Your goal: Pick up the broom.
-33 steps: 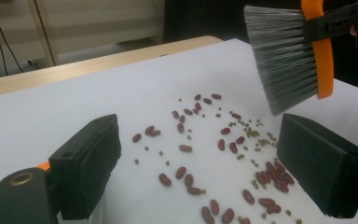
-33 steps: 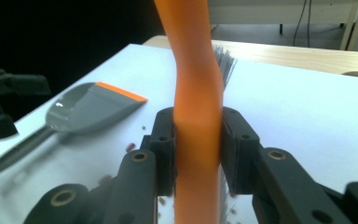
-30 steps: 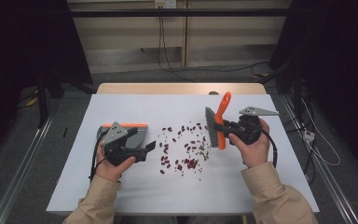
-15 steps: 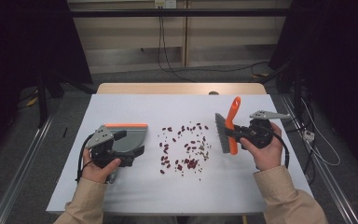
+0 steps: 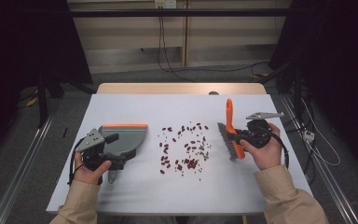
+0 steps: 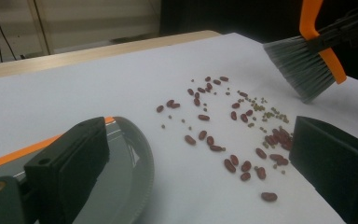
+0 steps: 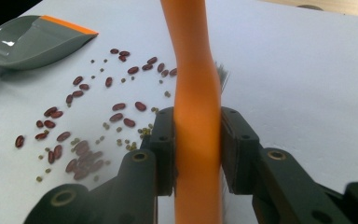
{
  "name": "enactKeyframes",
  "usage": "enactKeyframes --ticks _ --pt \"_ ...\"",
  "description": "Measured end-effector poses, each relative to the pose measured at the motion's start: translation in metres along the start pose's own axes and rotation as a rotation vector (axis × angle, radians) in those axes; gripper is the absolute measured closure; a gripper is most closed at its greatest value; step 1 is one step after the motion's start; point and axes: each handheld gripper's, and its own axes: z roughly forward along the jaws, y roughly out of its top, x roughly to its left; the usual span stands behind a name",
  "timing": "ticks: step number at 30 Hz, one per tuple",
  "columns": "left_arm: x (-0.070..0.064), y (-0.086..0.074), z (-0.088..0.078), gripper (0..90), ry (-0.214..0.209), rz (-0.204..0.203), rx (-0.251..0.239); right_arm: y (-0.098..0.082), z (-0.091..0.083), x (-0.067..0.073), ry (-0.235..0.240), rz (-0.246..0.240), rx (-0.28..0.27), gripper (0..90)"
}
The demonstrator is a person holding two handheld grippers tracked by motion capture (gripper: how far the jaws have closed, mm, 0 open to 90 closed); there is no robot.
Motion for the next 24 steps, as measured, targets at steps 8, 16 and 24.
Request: enactKeyframes --ticks 8,16,24 --pt "0.002 -0.003 0.001 4.7 0.008 0.005 0.000 0.002 0.025 -0.006 -0.038 0.010 -0.037 70.4" --pt "0.004 -0.006 0.000 4.7 0.012 0.001 -0.001 0.002 0.041 -0.005 -0.079 -0.014 -0.024 70.6" --pt "0.008 -0.010 -0.001 4.7 0.024 -0.002 0.011 0.001 0.051 -0.005 -0.098 -0.041 -0.009 70.0"
